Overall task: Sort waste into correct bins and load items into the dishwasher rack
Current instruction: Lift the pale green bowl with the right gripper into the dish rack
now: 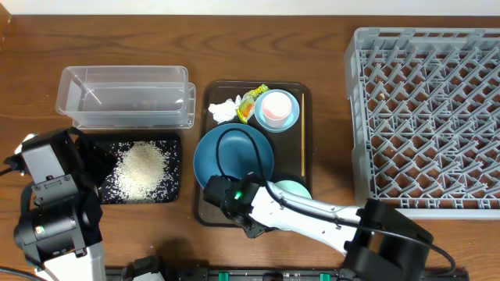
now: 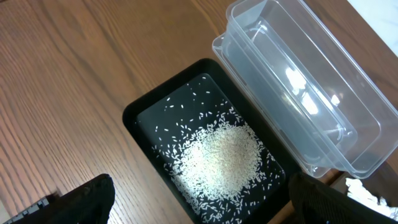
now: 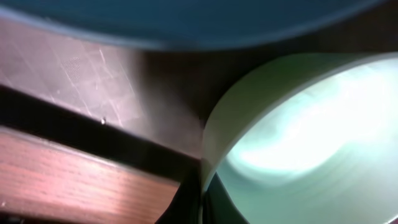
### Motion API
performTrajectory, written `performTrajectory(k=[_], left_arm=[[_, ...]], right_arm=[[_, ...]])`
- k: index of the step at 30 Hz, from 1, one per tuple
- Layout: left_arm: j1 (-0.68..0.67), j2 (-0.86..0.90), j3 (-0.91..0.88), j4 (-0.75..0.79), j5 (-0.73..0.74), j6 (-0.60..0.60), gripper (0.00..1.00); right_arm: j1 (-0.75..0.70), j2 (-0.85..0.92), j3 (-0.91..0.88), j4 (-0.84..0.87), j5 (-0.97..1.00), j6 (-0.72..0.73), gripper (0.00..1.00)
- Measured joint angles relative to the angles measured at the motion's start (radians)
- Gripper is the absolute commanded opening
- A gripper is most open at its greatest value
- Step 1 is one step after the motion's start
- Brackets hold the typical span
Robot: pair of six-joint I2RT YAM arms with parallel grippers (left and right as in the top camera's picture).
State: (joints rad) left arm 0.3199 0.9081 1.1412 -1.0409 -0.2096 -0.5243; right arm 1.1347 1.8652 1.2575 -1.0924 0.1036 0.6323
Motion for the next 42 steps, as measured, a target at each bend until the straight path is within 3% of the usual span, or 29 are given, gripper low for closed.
performTrajectory(k=[6, 13, 19, 24, 35, 42], left_arm=[[0.000, 0.000, 0.000, 0.000, 0.000, 0.000, 0.92], [0.000, 0.000, 0.000, 0.000, 0.000, 0.000, 0.92], [0.000, 0.000, 0.000, 0.000, 0.000, 0.000, 0.92], [0.000, 0.000, 0.000, 0.000, 0.000, 0.000, 0.92], [0.000, 0.000, 0.000, 0.000, 0.000, 0.000, 0.92], [0.000, 0.000, 0.000, 0.000, 0.000, 0.000, 0.92]], right_arm=[[-0.034, -0.089, 0.013, -0.056, -0.044, -0.001, 0.01], [-0.179, -0.350, 0.023, -0.082, -0.079, -0.057, 0.01], [-0.521, -0.561, 0.035, -0.052, -0.106, -0.165, 0.01], [-0.844, -0.618, 0.037, -0.013, -0.194, -0.286, 0.01], [-1.404, -0.573, -0.026, 0.144, -0.698, -0.550, 0.01], [-1.581, -0.466, -0.091, 0.201, -1.085, -0.655, 0.01]])
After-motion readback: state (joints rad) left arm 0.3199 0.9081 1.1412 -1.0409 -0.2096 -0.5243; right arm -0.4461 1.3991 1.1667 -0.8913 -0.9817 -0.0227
